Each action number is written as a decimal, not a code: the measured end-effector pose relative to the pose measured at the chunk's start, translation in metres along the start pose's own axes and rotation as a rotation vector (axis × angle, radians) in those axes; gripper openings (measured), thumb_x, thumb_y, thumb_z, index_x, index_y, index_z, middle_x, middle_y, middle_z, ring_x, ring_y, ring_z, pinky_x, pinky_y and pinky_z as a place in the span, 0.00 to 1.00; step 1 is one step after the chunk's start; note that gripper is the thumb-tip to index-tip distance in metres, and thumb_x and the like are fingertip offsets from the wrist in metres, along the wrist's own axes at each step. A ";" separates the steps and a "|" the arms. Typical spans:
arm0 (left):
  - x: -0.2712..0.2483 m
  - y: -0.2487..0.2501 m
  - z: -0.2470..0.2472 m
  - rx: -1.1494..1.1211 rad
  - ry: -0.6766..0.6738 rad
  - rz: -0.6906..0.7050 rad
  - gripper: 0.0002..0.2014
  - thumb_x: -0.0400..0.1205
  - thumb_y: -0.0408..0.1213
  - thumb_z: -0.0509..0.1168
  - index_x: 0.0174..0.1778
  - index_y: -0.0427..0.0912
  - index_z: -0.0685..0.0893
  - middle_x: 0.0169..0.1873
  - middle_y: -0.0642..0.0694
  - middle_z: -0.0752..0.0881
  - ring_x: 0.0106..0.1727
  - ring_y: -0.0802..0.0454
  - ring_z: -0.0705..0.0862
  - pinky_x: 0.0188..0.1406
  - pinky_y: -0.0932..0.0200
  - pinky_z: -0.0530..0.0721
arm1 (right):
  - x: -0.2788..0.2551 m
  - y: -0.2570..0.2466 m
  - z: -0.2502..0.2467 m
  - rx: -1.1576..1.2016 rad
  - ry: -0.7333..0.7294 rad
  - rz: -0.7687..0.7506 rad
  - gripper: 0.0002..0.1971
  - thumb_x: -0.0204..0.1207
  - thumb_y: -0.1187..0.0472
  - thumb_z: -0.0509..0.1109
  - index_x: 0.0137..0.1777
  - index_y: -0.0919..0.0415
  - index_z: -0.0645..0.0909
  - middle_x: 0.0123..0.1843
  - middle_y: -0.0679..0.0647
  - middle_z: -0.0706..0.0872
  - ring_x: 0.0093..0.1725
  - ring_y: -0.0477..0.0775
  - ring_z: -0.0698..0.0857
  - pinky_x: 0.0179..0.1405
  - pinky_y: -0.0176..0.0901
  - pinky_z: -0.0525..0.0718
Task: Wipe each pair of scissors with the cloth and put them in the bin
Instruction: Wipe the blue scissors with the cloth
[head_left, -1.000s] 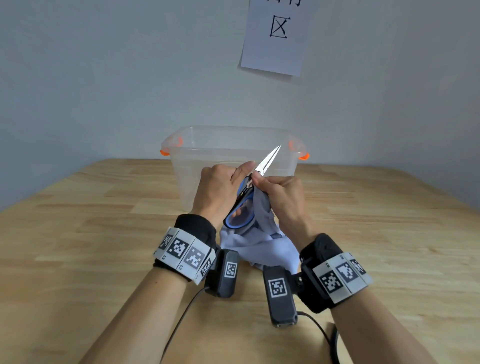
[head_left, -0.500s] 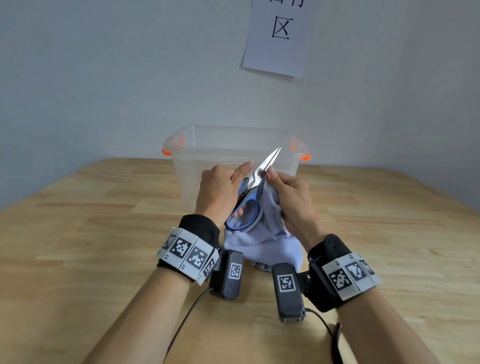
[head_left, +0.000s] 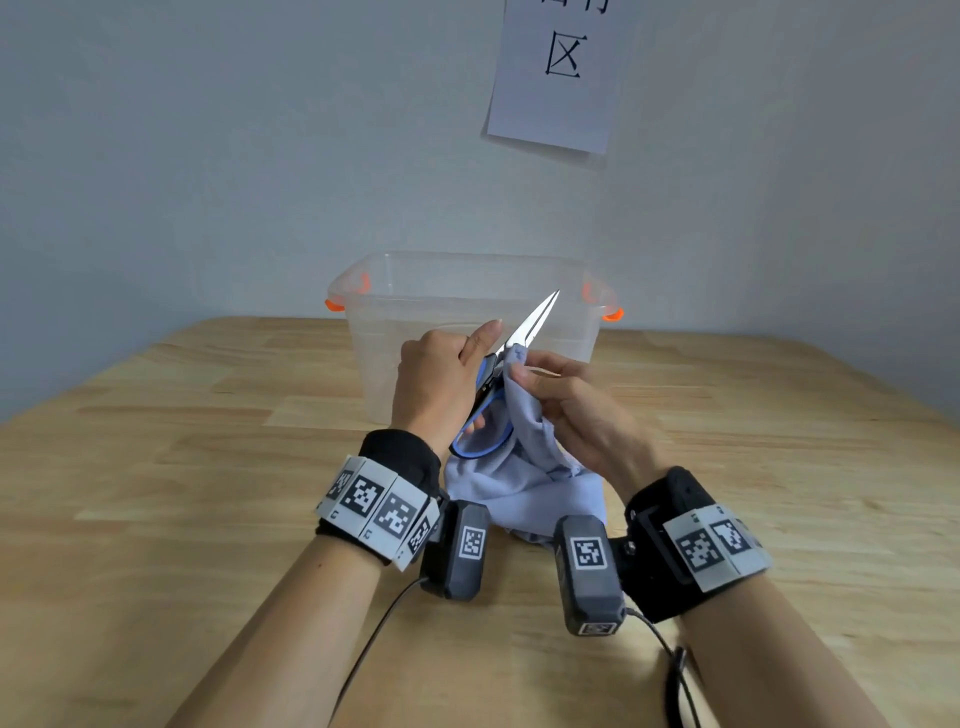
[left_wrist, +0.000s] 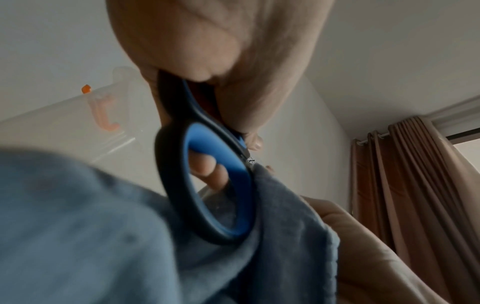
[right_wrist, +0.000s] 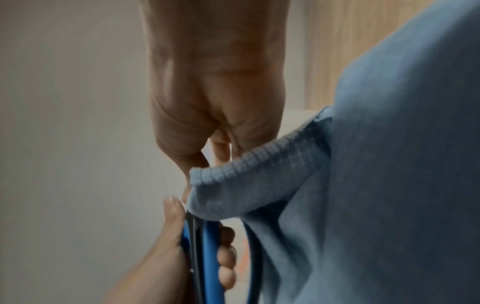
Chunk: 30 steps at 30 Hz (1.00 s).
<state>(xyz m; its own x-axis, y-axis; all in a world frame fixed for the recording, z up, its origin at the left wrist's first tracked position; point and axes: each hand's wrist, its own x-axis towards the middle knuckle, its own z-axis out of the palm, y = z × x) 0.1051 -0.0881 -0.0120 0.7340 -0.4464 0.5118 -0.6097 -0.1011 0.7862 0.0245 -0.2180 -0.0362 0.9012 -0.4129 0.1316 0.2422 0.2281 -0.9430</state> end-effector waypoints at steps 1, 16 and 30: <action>0.000 0.000 0.001 0.001 0.003 0.004 0.33 0.86 0.53 0.64 0.19 0.38 0.64 0.08 0.50 0.65 0.09 0.55 0.72 0.14 0.67 0.69 | -0.002 -0.001 0.002 -0.051 0.001 -0.028 0.05 0.80 0.66 0.71 0.52 0.67 0.86 0.46 0.63 0.91 0.46 0.57 0.91 0.48 0.44 0.88; 0.004 -0.004 0.002 0.069 0.013 0.111 0.34 0.85 0.54 0.65 0.20 0.36 0.63 0.18 0.47 0.60 0.23 0.53 0.57 0.22 0.61 0.61 | -0.004 0.000 0.006 -0.423 0.221 -0.372 0.10 0.78 0.63 0.76 0.39 0.70 0.91 0.32 0.64 0.90 0.32 0.51 0.86 0.32 0.41 0.82; 0.002 -0.002 -0.004 0.020 -0.020 0.010 0.33 0.86 0.55 0.64 0.22 0.38 0.62 0.16 0.41 0.63 0.14 0.41 0.81 0.13 0.57 0.73 | 0.000 -0.004 0.001 -0.842 0.350 -0.520 0.27 0.82 0.63 0.71 0.22 0.57 0.65 0.18 0.47 0.61 0.22 0.46 0.59 0.23 0.36 0.56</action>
<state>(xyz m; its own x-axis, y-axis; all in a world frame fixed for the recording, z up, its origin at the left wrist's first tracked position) 0.1087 -0.0853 -0.0116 0.7220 -0.4650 0.5123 -0.6229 -0.1147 0.7738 0.0233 -0.2182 -0.0322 0.5712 -0.5470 0.6120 0.1202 -0.6819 -0.7215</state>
